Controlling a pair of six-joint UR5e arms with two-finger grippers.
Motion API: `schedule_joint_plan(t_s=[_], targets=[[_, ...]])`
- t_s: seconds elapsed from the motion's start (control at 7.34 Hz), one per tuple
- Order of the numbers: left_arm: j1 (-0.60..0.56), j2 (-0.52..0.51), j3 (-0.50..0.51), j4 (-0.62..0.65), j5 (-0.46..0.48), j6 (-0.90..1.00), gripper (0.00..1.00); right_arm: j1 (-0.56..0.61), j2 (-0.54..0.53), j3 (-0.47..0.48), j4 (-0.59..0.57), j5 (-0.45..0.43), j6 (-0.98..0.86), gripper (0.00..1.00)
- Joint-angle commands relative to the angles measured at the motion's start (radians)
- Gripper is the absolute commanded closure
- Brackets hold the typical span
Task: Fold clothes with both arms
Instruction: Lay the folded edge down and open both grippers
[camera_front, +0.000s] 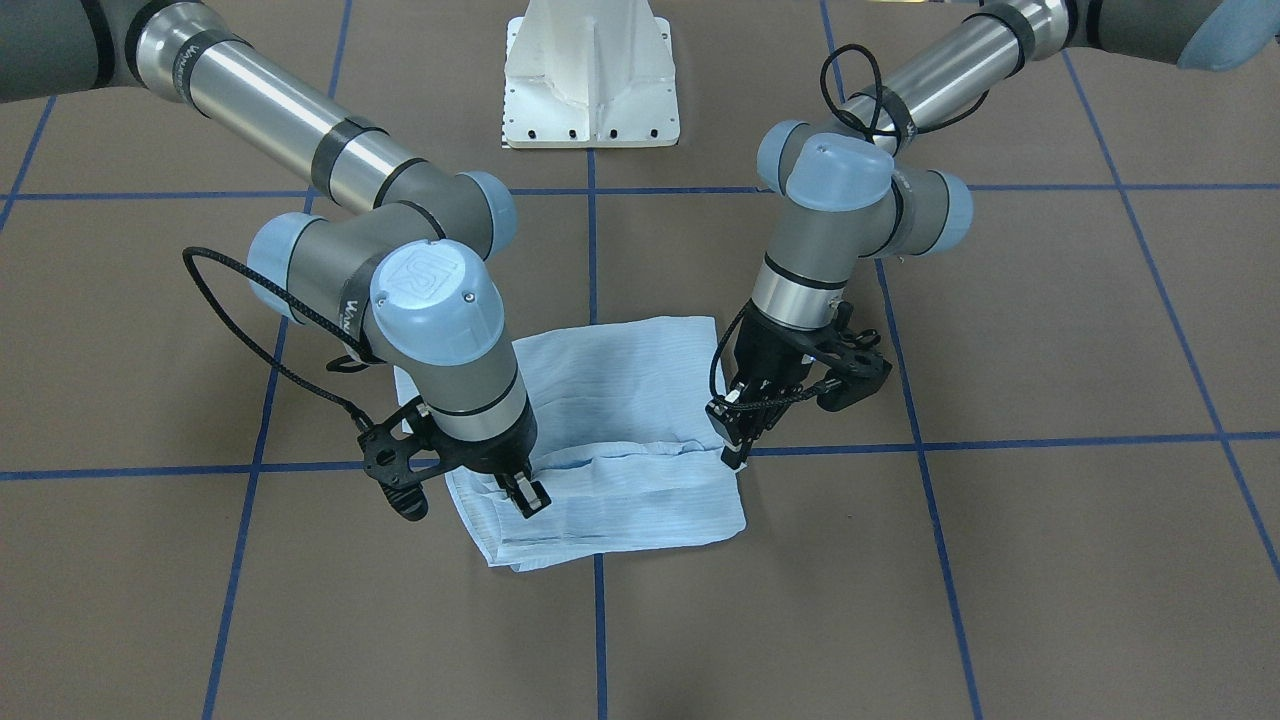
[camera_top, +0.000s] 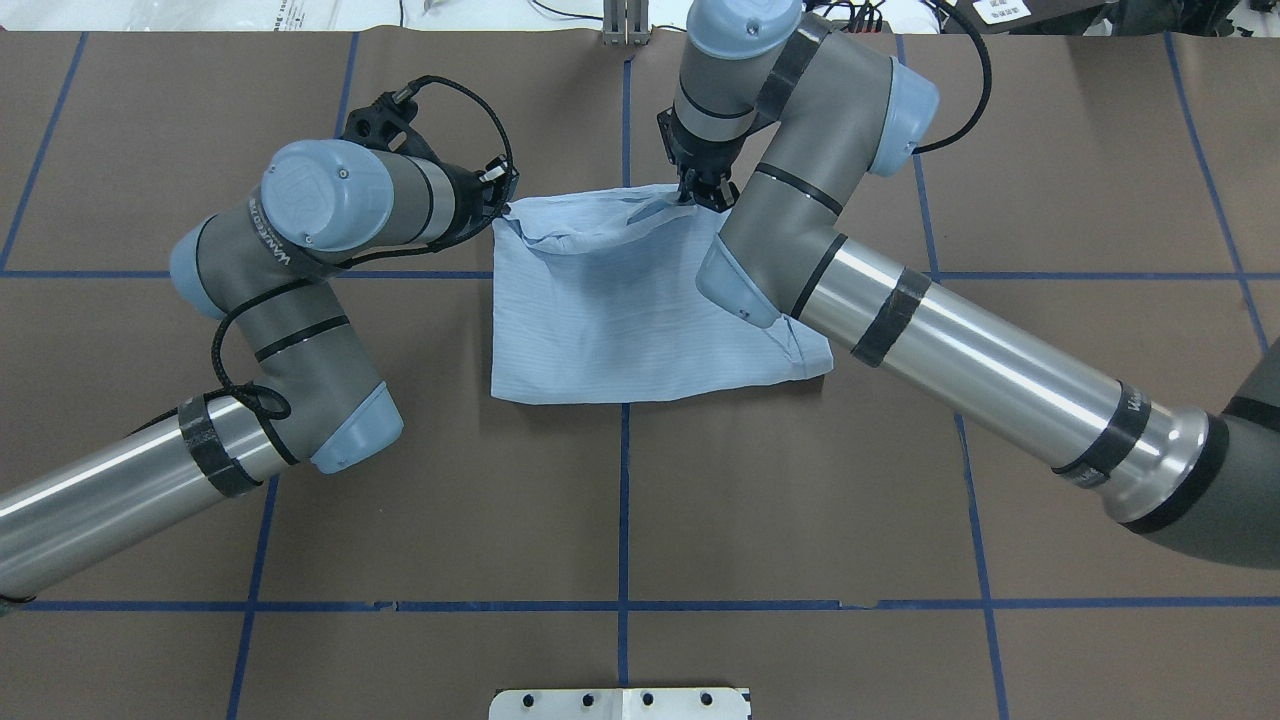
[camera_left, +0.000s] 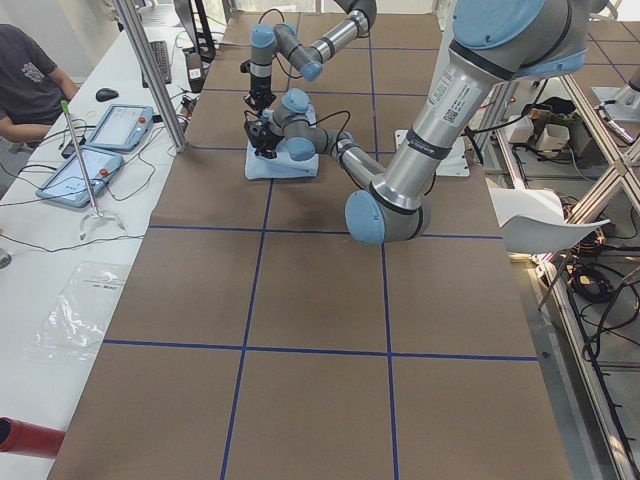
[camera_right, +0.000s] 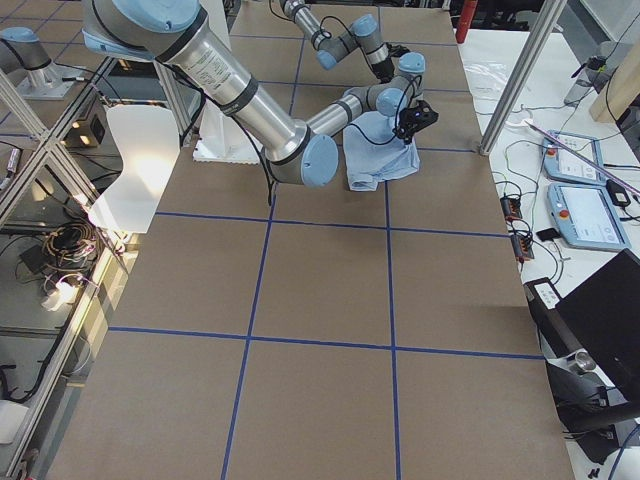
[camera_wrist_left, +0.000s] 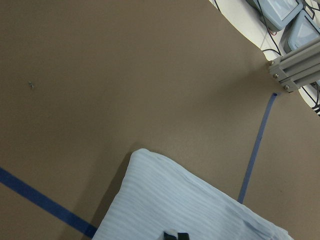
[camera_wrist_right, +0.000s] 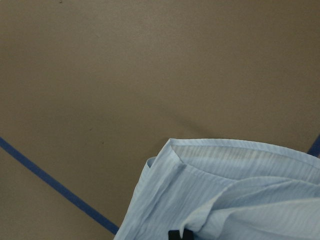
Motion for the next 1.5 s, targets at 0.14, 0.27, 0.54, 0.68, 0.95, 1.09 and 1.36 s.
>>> schedule_joint_plan(t_s=[0.14,0.27,0.54,0.68,0.95,1.09,1.36], targets=[[-0.003,-0.041,0.142,-0.081,0.003,0.042,0.84,-0.001,0.009,-0.088,0.107,0.001,-0.016,0.59],[-0.01,-0.04,0.145,-0.083,0.003,0.074,0.72,-0.001,0.009,-0.117,0.15,-0.002,-0.062,0.01],[-0.05,-0.032,0.145,-0.095,0.0,0.143,0.71,0.054,0.003,-0.123,0.15,0.036,-0.212,0.0],[-0.065,-0.029,0.145,-0.095,-0.017,0.152,0.72,0.081,-0.002,-0.122,0.149,0.066,-0.248,0.0],[-0.092,0.034,0.119,-0.109,-0.128,0.235,0.72,0.086,-0.067,-0.064,0.146,0.068,-0.319,0.0],[-0.113,0.117,0.025,-0.103,-0.19,0.34,0.72,0.095,-0.157,0.032,0.14,0.07,-0.426,0.0],[-0.232,0.28,-0.103,-0.097,-0.393,0.623,0.67,0.155,-0.344,0.202,0.1,0.074,-0.652,0.0]])
